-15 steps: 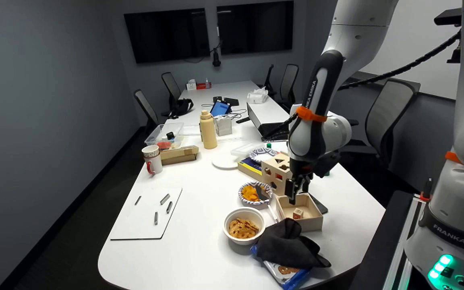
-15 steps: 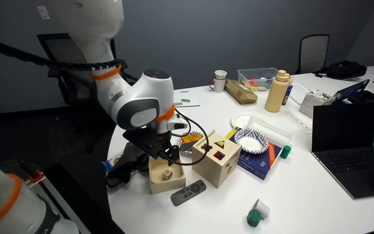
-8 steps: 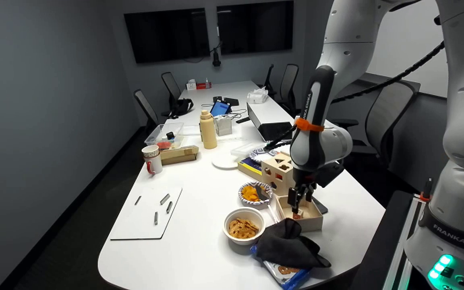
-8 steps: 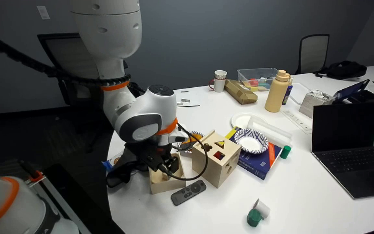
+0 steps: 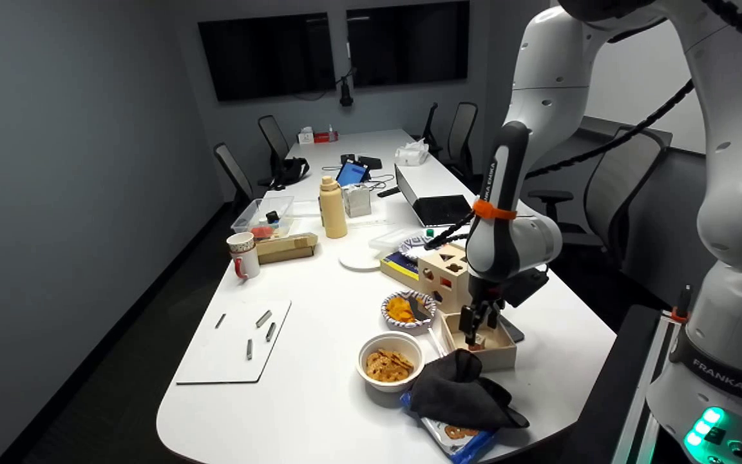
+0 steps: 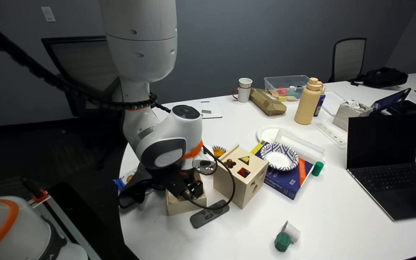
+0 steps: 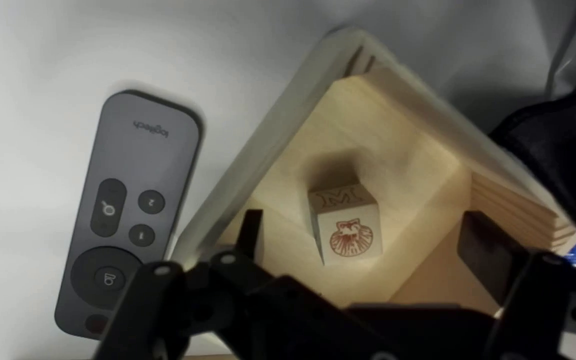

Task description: Remove the white block from the wooden box and put it in the shape sorter through the square opening

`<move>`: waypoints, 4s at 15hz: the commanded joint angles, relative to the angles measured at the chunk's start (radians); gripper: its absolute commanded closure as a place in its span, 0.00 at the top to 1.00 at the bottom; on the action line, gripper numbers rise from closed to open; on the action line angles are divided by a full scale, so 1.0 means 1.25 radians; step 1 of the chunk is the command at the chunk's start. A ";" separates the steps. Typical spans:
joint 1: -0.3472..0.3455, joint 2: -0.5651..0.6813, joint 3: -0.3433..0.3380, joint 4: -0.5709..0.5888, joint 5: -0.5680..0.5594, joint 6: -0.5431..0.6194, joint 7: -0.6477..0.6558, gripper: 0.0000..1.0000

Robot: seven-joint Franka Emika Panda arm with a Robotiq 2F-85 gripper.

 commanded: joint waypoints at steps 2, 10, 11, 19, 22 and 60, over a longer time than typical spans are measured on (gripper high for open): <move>-0.015 0.045 0.003 0.028 -0.043 0.031 0.035 1.00; 0.072 0.059 -0.060 0.047 -0.043 0.044 0.100 1.00; 0.094 0.057 -0.078 0.046 -0.042 0.044 0.109 1.00; 0.252 0.064 -0.188 0.049 -0.041 0.036 0.162 0.74; 0.282 0.065 -0.208 0.050 -0.042 0.034 0.171 0.52; 0.131 -0.140 -0.278 0.262 -0.155 -0.317 0.061 0.09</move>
